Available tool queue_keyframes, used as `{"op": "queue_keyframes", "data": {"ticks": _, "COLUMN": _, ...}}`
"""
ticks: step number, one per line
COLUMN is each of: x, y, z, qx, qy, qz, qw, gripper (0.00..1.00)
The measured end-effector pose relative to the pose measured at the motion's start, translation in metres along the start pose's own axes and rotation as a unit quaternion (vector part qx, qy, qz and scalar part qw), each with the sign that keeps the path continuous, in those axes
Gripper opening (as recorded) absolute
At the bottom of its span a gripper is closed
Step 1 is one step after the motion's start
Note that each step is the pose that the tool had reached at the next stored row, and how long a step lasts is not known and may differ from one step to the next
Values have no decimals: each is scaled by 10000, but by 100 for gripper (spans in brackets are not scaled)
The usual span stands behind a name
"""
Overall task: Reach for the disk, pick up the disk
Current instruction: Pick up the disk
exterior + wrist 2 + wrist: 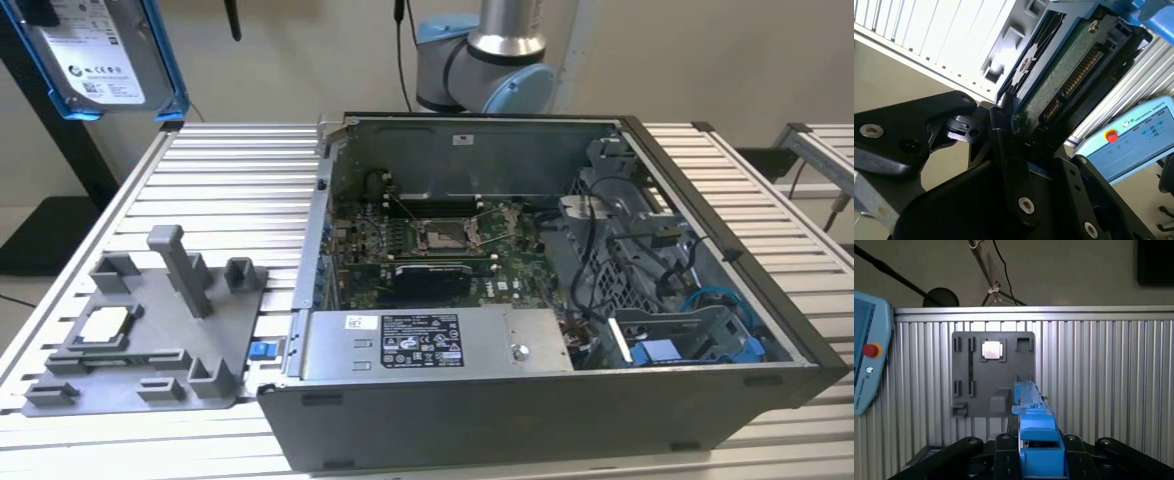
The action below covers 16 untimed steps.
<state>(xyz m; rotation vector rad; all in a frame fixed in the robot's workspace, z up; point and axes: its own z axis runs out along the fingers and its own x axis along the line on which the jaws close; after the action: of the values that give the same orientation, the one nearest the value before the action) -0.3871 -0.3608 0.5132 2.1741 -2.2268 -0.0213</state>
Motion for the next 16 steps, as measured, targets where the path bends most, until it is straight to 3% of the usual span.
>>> {"op": "queue_keyframes", "data": {"ticks": 9, "x": -3, "y": -109, "z": -3, "qx": 0, "qy": 0, "qz": 0, "qw": 10000, "gripper": 0}}
{"op": "queue_keyframes", "data": {"ticks": 16, "x": -3, "y": -118, "z": -4, "qx": 0, "qy": 0, "qz": 0, "qw": 10000, "gripper": 0}}
